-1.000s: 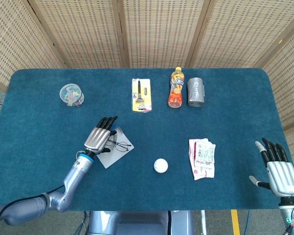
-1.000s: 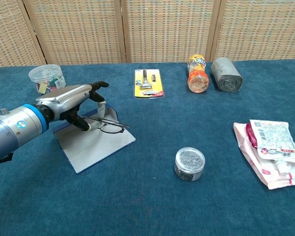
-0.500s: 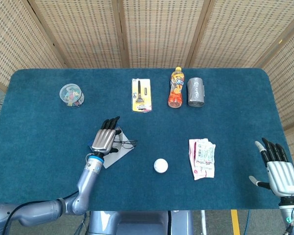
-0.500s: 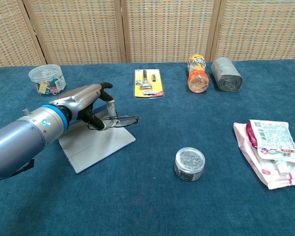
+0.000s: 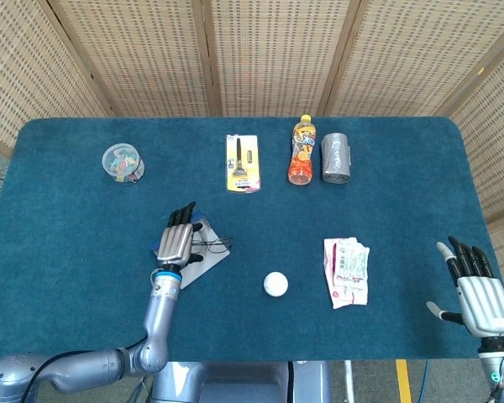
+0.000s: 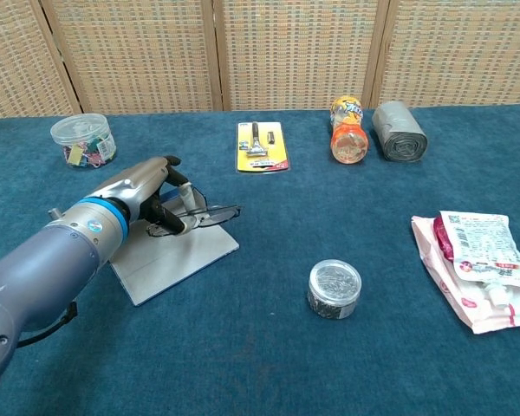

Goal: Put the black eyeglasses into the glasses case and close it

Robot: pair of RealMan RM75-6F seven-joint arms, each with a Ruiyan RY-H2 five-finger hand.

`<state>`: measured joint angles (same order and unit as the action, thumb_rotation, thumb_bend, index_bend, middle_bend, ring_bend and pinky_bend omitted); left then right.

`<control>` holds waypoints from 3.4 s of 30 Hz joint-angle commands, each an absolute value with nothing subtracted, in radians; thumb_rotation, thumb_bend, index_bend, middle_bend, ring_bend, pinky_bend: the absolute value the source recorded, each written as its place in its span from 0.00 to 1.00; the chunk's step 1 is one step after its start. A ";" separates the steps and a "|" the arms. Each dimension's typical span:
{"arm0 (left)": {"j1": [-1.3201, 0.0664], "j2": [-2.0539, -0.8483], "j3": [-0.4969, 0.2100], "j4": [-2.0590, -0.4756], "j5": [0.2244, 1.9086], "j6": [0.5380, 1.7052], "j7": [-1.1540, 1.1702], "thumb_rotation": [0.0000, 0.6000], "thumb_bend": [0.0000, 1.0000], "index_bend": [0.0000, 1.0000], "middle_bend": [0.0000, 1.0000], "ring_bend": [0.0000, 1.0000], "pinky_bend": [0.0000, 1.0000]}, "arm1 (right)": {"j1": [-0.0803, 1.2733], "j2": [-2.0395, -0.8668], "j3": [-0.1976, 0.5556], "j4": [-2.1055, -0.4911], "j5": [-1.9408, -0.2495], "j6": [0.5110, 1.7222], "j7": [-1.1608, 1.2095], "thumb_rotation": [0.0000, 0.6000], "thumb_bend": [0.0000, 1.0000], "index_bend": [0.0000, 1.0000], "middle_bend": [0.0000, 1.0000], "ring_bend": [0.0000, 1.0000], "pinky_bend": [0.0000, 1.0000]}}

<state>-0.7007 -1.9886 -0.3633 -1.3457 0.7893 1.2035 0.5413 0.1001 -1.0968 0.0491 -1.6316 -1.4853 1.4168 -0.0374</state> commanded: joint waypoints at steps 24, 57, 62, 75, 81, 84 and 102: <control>-0.697 -2.035 -0.458 -1.266 0.663 1.246 0.571 1.00 0.64 0.60 0.00 0.00 0.00 | 0.102 -1.090 0.046 -1.639 -1.480 1.407 -0.030 1.00 0.00 0.00 0.00 0.00 0.00; -0.646 -1.872 -0.391 -1.477 0.710 1.247 0.561 1.00 0.18 0.00 0.00 0.00 0.00 | 0.104 -1.086 0.047 -1.646 -1.474 1.401 -0.029 1.00 0.00 0.00 0.00 0.00 0.00; -0.616 -1.840 -0.319 -1.559 0.812 1.290 0.543 1.00 0.18 0.00 0.00 0.00 0.00 | 0.104 -1.085 0.046 -1.647 -1.474 1.400 -0.027 1.00 0.00 0.00 0.00 0.00 0.00; -0.563 -1.853 -0.237 -1.471 0.926 1.330 0.486 1.00 0.20 0.00 0.00 0.00 0.00 | 0.102 -1.084 0.044 -1.648 -1.474 1.400 -0.019 1.00 0.00 0.00 0.00 0.00 0.00; -0.569 -1.872 -0.265 -1.393 0.904 1.281 0.452 1.00 0.20 0.00 0.00 0.00 0.00 | 0.103 -1.084 0.044 -1.650 -1.473 1.398 -0.018 1.00 0.00 0.00 0.00 0.00 0.00; -0.568 -1.877 -0.269 -1.373 0.894 1.261 0.445 1.00 0.20 0.00 0.00 0.00 0.00 | 0.103 -1.083 0.044 -1.649 -1.472 1.397 -0.017 1.00 0.00 0.00 0.00 0.00 0.00; -0.533 -1.818 -0.309 -1.296 0.839 1.200 0.386 1.00 0.21 0.00 0.00 0.00 0.00 | 0.102 -1.082 0.041 -1.650 -1.471 1.394 -0.014 1.00 0.00 0.00 0.00 0.00 0.00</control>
<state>-0.5365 -1.8273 -0.2997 -1.3077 0.8499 1.2086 0.3946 0.1015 -1.0823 0.0410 -1.6497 -1.4711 1.3943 -0.0136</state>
